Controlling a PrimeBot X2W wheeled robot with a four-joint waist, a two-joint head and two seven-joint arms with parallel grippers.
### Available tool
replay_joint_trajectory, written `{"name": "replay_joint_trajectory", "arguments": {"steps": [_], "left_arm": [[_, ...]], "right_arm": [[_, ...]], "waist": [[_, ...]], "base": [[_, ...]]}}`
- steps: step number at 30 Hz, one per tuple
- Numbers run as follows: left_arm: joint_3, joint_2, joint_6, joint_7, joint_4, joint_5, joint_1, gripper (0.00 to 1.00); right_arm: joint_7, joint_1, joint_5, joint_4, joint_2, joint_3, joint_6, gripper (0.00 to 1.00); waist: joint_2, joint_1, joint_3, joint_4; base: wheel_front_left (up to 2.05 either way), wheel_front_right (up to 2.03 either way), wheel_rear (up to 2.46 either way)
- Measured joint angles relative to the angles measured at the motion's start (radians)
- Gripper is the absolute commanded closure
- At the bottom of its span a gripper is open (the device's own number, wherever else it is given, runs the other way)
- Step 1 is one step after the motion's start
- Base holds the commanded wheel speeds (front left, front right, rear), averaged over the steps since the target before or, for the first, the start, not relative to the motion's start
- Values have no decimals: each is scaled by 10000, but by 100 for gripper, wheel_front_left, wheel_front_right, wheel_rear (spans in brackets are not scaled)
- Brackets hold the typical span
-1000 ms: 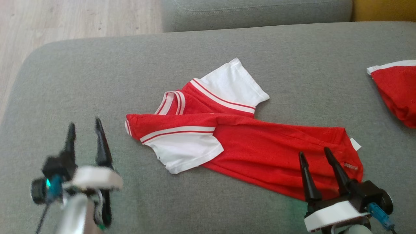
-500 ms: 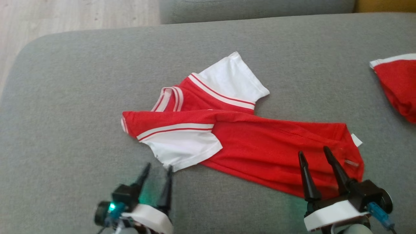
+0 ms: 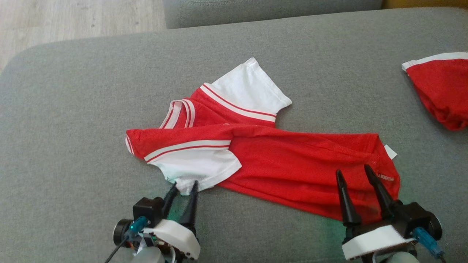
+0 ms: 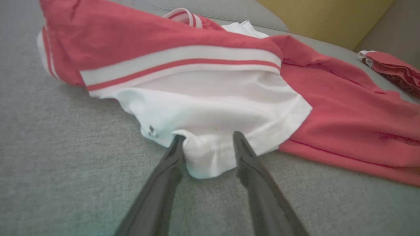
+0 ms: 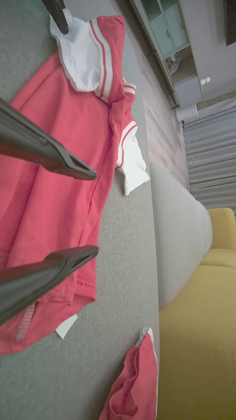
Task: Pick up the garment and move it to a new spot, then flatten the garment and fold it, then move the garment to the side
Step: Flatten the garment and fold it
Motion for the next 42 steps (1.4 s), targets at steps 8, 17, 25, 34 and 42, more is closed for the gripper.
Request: {"name": "replay_joint_trajectory", "arguments": {"steps": [8, 17, 25, 34, 42], "left_arm": [[56, 40, 0, -100, -800, -560, 369, 100], [974, 915, 560, -146, -3438, -639, 1427, 100], [1212, 1181, 838, 228, -4997, -855, 1648, 100], [1292, 1220, 882, 226, -5384, -928, 1569, 100], [1356, 1304, 882, 213, -5405, -1030, 1320, 100]], "right_arm": [[0, 31, 8, 17, -2, -174, 0, 0], [0, 185, 1444, 686, -40, -518, 0, 0], [69, 140, 1856, 1691, -685, -466, 0, 0], [738, -221, 895, 1467, -1868, 88, 0, 0], [1120, -214, 719, 1352, -1941, 309, 0, 38]], "waist": [[0, -1, -229, 44], [0, -2, -306, 464], [0, -1, -205, 554], [0, -1, -39, 398], [0, 0, 45, 350]], "base": [[0, 0, 0], [0, 0, 0], [0, 0, 0], [0, 0, 0], [0, 0, 0]]}}
